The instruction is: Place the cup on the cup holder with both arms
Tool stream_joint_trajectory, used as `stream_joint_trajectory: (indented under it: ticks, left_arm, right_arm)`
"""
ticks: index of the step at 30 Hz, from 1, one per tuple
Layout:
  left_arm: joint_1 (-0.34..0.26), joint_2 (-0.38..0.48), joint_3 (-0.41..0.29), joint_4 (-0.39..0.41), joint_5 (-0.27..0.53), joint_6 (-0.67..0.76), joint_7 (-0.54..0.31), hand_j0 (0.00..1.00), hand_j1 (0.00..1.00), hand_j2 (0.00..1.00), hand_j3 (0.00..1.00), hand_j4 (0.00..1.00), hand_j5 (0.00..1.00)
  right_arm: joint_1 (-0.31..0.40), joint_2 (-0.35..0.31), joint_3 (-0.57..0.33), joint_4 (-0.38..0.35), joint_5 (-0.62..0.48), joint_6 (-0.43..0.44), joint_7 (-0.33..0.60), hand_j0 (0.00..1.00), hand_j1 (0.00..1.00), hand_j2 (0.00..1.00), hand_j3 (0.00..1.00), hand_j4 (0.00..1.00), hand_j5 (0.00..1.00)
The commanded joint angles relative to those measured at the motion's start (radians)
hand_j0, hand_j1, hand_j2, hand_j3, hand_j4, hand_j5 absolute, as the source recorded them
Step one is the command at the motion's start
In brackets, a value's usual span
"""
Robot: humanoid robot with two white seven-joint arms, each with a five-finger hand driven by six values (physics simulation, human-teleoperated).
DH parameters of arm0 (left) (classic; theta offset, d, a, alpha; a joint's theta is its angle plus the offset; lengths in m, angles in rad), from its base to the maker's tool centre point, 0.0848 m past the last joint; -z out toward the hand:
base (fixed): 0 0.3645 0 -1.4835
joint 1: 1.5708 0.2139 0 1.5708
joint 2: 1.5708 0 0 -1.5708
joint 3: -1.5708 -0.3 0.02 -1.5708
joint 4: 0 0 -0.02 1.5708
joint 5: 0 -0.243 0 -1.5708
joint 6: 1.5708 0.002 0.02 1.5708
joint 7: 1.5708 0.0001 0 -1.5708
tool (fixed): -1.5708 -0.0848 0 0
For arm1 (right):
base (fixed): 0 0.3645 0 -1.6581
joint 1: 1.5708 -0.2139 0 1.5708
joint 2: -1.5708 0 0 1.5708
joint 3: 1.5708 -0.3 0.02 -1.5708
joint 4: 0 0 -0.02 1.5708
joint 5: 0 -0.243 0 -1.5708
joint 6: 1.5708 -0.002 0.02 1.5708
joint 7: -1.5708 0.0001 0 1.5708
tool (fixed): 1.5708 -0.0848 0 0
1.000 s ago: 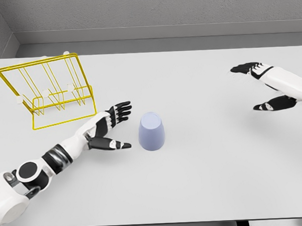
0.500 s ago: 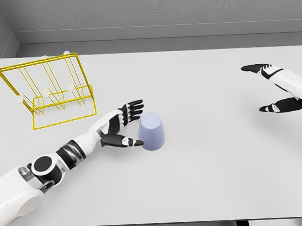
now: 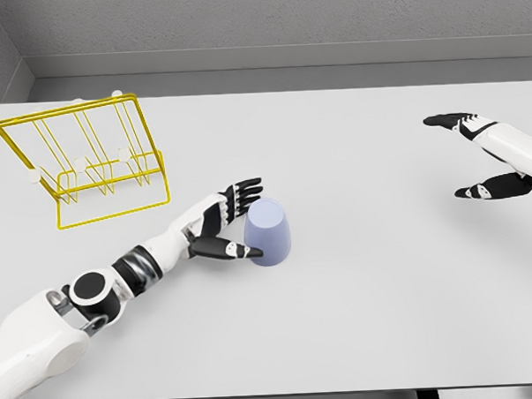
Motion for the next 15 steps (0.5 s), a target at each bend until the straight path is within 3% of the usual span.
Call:
stream_joint_trajectory:
  ticks: [1, 15]
  left_arm:
    - [-0.002, -0.002, -0.007, 0.003, -0.002, 0.0, 0.0, 1.0, 1.0, 1.0, 1.0, 1.0, 1.0]
    - [-0.021, -0.024, -0.027, 0.002, -0.021, 0.0, 0.0, 0.97, 0.97, 0.97, 0.97, 0.97, 0.97]
  right_arm:
    - [0.0, 0.0, 0.0, 0.0, -0.007, 0.002, 0.0, 1.0, 1.0, 1.0, 1.0, 1.0, 1.0]
    - [0.009, 0.001, -0.014, 0.003, -0.007, 0.002, 0.0, 1.0, 1.0, 1.0, 1.0, 1.0, 1.0]
